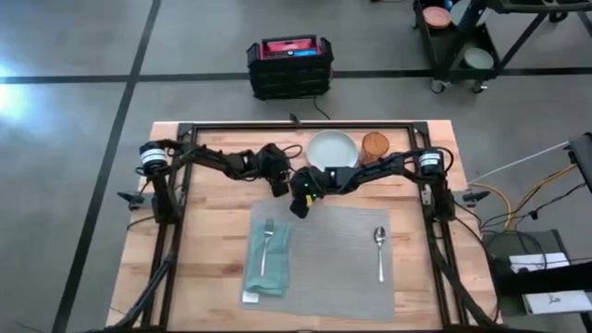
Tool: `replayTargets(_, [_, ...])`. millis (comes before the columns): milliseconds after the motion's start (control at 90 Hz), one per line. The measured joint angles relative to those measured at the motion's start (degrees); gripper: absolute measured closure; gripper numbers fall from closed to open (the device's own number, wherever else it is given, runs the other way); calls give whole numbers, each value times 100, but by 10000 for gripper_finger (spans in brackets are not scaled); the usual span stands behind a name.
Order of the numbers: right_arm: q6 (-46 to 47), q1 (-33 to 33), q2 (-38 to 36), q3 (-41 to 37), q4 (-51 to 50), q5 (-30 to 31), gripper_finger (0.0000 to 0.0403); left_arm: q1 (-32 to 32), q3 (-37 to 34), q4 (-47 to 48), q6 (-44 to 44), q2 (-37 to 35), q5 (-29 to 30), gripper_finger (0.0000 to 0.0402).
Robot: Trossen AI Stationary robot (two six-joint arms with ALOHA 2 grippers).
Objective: Set table place
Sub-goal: Put the silver knife on the gray placemat, to the left of the silver spoon
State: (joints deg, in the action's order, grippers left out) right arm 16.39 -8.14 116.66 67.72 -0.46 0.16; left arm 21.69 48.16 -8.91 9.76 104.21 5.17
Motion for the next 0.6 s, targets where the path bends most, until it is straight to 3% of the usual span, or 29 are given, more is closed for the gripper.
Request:
replayTargets(289, [-70, -40, -20, 15, -374, 365, 403, -11, 11, 1472, -498, -89, -65, 326])
replayTargets(600, [-57, -116, 3, 161, -476, 615, 403, -343, -26, 2201, -1283, -344, -786, 326])
